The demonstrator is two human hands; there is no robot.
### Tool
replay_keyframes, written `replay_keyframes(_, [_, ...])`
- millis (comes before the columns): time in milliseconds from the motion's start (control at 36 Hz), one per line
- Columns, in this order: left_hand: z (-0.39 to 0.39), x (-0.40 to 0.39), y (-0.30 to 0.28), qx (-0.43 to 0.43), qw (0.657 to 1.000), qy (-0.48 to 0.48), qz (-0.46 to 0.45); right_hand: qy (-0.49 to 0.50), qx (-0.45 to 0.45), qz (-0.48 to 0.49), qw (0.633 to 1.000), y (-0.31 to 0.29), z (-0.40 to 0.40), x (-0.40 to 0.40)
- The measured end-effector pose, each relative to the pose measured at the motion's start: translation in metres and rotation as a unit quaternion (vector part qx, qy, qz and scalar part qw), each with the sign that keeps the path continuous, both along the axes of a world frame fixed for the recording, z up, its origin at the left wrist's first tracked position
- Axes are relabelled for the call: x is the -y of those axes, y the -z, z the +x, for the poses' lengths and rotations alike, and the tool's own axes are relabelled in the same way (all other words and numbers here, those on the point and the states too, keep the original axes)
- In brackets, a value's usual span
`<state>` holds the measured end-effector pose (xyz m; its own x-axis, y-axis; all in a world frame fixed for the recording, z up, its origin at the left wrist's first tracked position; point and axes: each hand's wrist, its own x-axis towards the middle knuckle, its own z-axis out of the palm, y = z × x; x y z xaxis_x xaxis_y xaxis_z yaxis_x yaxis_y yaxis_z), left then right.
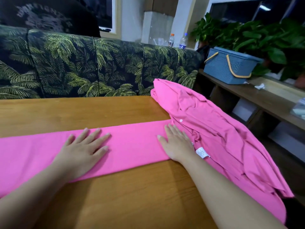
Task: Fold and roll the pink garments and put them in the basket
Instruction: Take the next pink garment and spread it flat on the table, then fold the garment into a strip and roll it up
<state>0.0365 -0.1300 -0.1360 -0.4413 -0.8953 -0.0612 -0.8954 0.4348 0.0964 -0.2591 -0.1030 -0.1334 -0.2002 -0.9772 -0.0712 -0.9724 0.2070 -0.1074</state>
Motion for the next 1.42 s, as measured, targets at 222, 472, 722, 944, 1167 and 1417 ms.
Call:
replay_keyframes(222, [0.044, -0.013, -0.005, 0.003, 0.999, -0.044, 0.017, 0.014, -0.07, 0.014, 0.997, -0.024, 0.052, -0.004])
replay_keyframes(472, [0.065, -0.009, -0.001, -0.23, 0.969, -0.087, -0.027, -0.174, 0.111, -0.053, 0.977, -0.028, 0.25, -0.002])
replay_keyframes(722, [0.226, -0.016, -0.002, -0.025, 0.976, -0.214, 0.011, -0.194, 0.075, -0.02, 0.978, -0.001, 0.332, 0.003])
replay_keyframes(944, [0.354, -0.018, -0.005, 0.022, 0.942, -0.336, 0.015, -0.195, 0.041, -0.005, 0.98, -0.002, 0.333, 0.002])
replay_keyframes(1167, [0.336, -0.028, -0.008, -0.029, 0.864, -0.502, -0.02, -0.197, 0.04, -0.01, 0.98, -0.003, 0.333, 0.0])
replay_keyframes(1417, [0.237, -0.058, 0.007, -0.056, 0.876, -0.479, 0.019, -0.248, 0.036, -0.003, 0.968, -0.008, 0.321, 0.011])
